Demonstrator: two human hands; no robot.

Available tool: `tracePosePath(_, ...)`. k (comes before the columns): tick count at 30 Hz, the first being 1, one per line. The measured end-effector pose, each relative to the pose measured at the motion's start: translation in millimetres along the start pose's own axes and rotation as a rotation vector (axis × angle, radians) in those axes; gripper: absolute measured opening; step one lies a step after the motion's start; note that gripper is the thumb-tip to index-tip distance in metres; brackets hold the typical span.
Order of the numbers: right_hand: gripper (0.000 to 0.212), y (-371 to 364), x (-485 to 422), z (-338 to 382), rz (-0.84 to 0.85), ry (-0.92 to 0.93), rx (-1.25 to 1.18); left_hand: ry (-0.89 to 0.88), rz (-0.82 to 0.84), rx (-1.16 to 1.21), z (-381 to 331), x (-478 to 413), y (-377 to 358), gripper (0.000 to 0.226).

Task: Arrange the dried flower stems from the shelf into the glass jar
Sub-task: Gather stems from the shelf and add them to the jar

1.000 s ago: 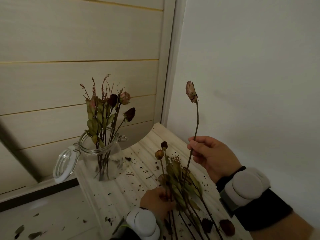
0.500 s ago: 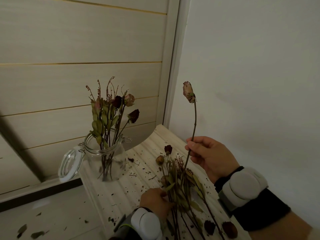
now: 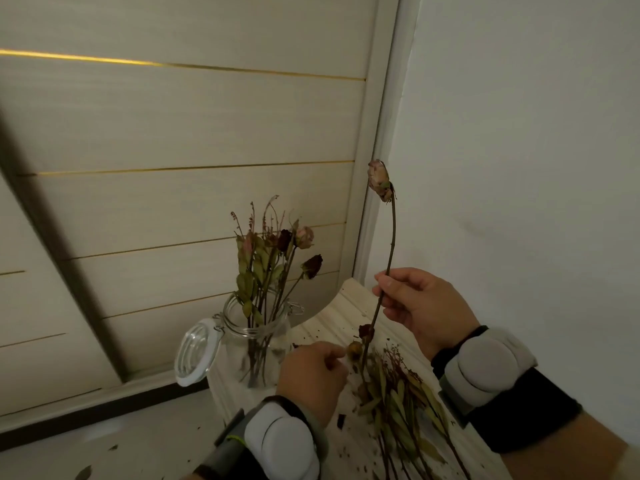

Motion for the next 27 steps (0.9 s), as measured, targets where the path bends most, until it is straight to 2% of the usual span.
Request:
tracePosePath(6, 0.009, -44.4, -9.8, 30.3, 0.018, 0.113, 0.060, -0.148, -0.200, -0.047, -27.9, -3.5, 71.2, 0.026)
tracePosePath(9, 0.005, -68.8, -13.0, 41.1, 0.016, 0.174, 0.089, -0.169, -0.325, -0.103, -30.5, -4.9, 108.4, 0.024)
tracePosePath(12, 0.011, -93.1, -16.7, 47.2, 0.025, 0.233, 0.169, -0.152, -0.378, -0.147, -20.7, -10.8, 137.1, 0.023)
tracePosePath(16, 0.008, -115.9, -22.4, 42.3, -0.001, 0.272, 0.227, -0.078, -0.347, -0.145, 2.2, -19.5, 153.6, 0.034)
tracePosePath(22, 0.013, -137.6, -37.0, 10.5, -0.048, 0.259, 0.422, 0.010, -0.205, -0.272, 34.1, -29.3, 153.8, 0.075)
tracePosePath(25, 0.022, -146.3, -38.7, -6.2, -0.037, 0.257, 0.512, 0.021, -0.115, -0.293, 45.9, -36.5, 148.8, 0.091)
tracePosePath(27, 0.012, -147.9, -36.2, -11.0, -0.024, 0.275, 0.581, 0.007, -0.063, -0.321, 48.9, -39.3, 143.8, 0.098)
Point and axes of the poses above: each hand's wrist, its own x-axis away from the middle knuckle, its own y-axis out of the back of the hand, z = x × y, the point moved 3 cm from there along -x, towards the middle knuckle, and after that the axes turned 2 degrees about -y, right-handed, at the moved point
